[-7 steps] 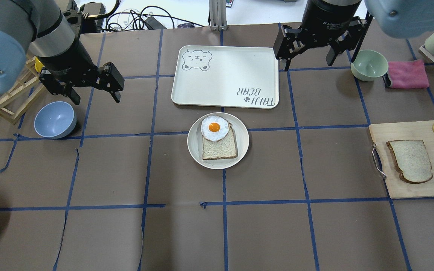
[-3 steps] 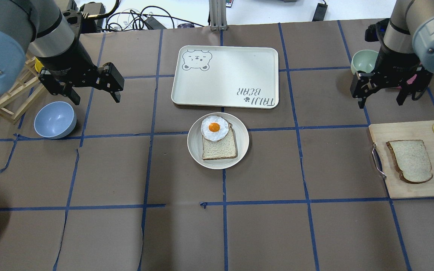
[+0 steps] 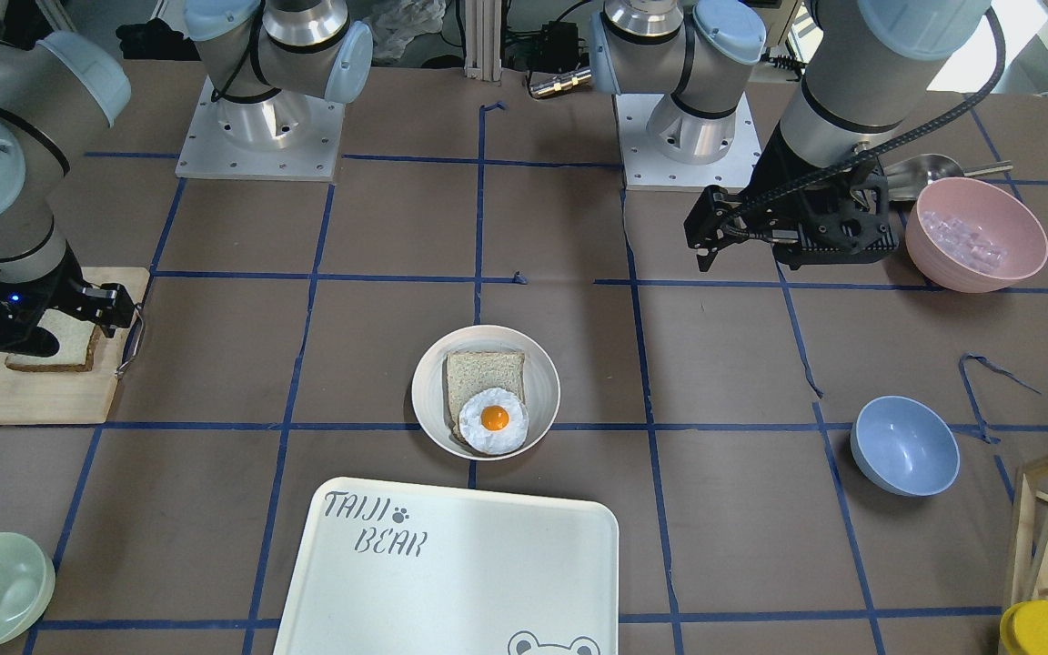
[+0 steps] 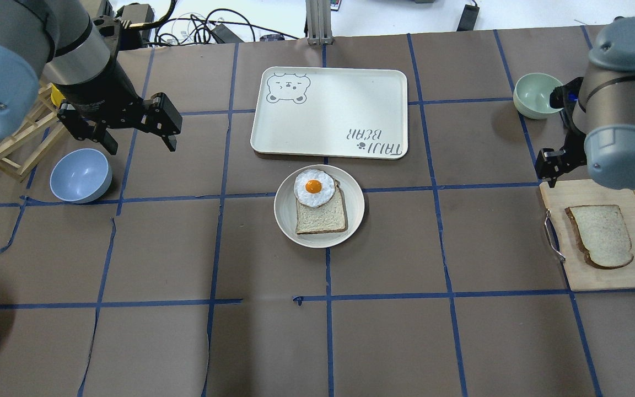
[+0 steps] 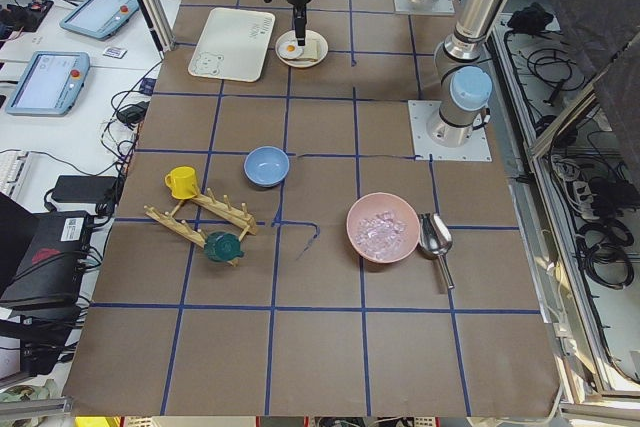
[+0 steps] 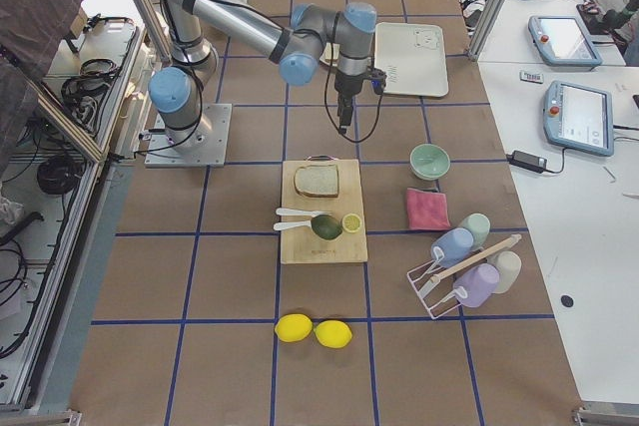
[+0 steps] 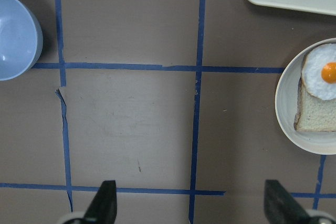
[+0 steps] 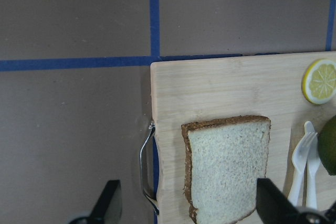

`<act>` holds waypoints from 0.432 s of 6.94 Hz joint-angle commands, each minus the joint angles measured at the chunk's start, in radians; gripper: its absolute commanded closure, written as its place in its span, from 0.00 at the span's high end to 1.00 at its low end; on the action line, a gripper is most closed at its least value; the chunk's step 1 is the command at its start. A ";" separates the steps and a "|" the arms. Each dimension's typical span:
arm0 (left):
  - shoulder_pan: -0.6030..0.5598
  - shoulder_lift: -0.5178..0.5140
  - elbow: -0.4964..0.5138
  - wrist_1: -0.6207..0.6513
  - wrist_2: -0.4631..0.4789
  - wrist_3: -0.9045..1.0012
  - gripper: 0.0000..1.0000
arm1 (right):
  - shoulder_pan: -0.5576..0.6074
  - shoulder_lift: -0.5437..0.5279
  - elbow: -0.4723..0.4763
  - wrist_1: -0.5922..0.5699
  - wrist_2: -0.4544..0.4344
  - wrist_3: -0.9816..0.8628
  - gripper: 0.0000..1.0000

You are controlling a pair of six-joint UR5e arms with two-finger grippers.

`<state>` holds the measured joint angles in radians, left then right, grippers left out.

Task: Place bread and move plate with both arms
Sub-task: 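Move the right gripper to the bread slice on the wooden board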

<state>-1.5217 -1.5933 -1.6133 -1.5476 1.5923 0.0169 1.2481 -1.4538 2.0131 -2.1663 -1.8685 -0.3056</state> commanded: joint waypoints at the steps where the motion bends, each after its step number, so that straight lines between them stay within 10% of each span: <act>1: 0.000 0.000 0.001 0.001 0.000 0.000 1.00 | -0.045 0.009 0.162 -0.191 -0.008 -0.059 0.76; 3: 0.000 0.000 0.001 0.001 0.000 0.000 1.00 | -0.087 0.036 0.177 -0.184 -0.005 -0.087 0.61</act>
<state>-1.5217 -1.5937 -1.6124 -1.5463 1.5923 0.0169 1.1885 -1.4390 2.1729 -2.3423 -1.8760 -0.3747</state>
